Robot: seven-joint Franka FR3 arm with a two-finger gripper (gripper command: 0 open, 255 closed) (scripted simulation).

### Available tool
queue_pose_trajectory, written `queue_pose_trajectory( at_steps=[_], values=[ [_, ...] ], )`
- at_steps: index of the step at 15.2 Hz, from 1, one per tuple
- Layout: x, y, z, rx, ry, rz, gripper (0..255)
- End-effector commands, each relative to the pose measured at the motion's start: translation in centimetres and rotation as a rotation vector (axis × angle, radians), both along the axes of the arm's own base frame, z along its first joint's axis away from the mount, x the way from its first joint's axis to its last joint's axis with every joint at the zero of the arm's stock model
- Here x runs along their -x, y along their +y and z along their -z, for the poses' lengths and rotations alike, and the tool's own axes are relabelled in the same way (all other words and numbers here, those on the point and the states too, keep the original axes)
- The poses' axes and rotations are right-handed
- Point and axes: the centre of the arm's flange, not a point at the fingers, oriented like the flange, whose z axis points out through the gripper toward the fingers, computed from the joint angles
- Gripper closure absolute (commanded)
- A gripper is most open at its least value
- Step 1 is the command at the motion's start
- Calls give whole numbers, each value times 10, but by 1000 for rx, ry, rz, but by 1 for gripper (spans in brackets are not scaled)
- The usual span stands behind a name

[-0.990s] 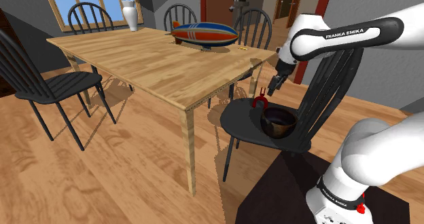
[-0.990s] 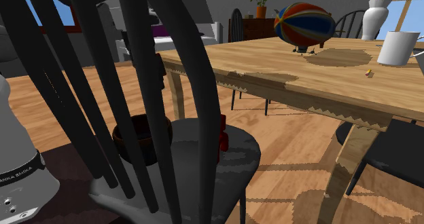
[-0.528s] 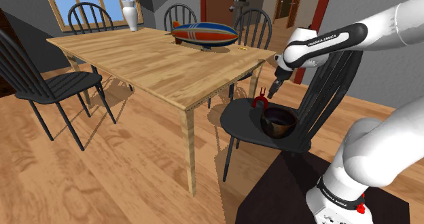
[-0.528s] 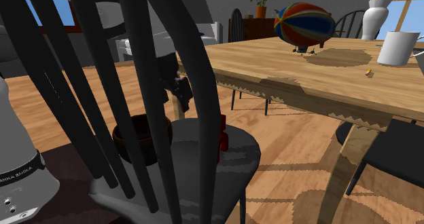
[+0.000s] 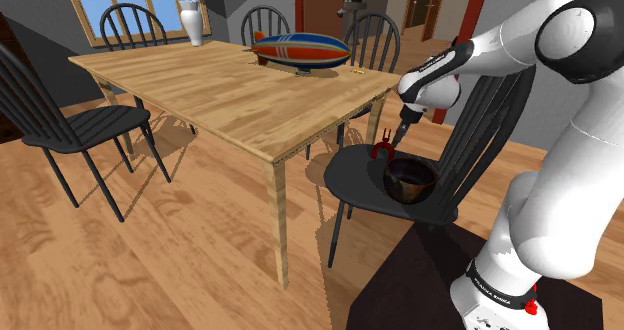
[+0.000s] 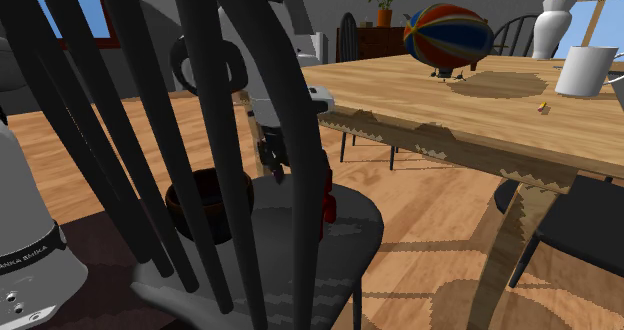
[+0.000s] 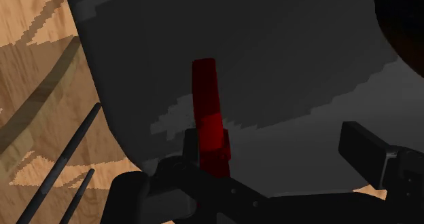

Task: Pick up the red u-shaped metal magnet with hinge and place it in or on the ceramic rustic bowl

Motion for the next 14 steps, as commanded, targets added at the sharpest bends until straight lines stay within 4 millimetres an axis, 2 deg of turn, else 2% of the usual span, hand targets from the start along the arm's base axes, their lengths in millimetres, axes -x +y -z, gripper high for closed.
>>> queue_pose_trajectory(
  at_steps=[1, 3, 10, 14],
  values=[
    [-13, -20, 14, 7, -15, -31, 0],
    [-20, -31, 22, 10, -21, -47, 0],
    [-30, -29, 61, 10, -21, -47, 0],
    [-30, -29, 61, 10, -21, -47, 0]
  ],
)
